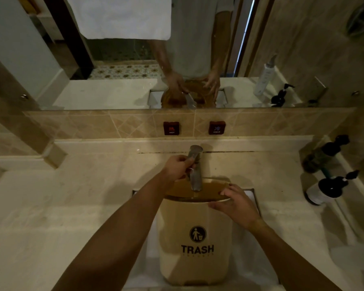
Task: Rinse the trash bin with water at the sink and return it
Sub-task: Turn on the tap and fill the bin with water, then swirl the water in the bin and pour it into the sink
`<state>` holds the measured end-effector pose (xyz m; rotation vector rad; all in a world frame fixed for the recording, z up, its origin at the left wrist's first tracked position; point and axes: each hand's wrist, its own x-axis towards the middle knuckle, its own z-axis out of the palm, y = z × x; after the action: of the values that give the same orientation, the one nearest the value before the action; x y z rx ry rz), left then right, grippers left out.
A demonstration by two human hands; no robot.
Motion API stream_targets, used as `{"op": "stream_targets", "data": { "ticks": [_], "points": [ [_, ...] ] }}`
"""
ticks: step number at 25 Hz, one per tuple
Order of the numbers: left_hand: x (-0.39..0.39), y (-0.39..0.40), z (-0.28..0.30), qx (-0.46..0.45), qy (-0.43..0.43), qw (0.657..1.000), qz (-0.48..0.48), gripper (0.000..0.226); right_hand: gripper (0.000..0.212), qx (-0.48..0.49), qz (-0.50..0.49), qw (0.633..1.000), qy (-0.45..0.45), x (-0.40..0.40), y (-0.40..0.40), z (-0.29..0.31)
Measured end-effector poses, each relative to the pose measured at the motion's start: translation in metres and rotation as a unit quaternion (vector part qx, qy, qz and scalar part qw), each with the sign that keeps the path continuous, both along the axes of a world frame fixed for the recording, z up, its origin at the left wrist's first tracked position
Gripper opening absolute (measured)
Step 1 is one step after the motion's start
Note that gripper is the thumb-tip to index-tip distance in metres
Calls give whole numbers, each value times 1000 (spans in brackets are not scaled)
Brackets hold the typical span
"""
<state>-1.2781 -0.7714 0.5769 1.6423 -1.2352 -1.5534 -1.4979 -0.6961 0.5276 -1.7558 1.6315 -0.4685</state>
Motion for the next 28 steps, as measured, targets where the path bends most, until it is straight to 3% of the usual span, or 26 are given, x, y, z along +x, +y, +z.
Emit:
{"op": "stream_targets", "data": {
  "ticks": [5,8,10,12,15,18,23,25,28],
  "points": [
    [10,12,-22,-101,-118,986,-65,26,51,1,11,1000,13,1,0,6],
    [27,23,-21,-120,-228,959,-117,44,46,19,43,997,62,1,-4,17],
    [49,48,-26,-123,-260,940,-180,62,51,33,73,990,113,5,-7,26],
    [63,76,-33,-148,-302,915,-223,58,62,43,110,984,134,15,-10,32],
    [63,89,-36,-209,-384,883,-170,67,65,58,103,990,83,24,-7,33],
    [59,84,-22,-308,-435,828,-171,67,28,69,80,994,21,27,13,33],
    [60,72,32,-420,-458,758,-200,61,16,47,30,995,-88,38,26,38],
    [61,66,49,-403,-481,748,-215,72,12,46,15,992,-117,45,29,40],
    [73,64,67,-422,-520,705,-235,97,23,48,-10,990,-135,64,45,37]
  ]
}}
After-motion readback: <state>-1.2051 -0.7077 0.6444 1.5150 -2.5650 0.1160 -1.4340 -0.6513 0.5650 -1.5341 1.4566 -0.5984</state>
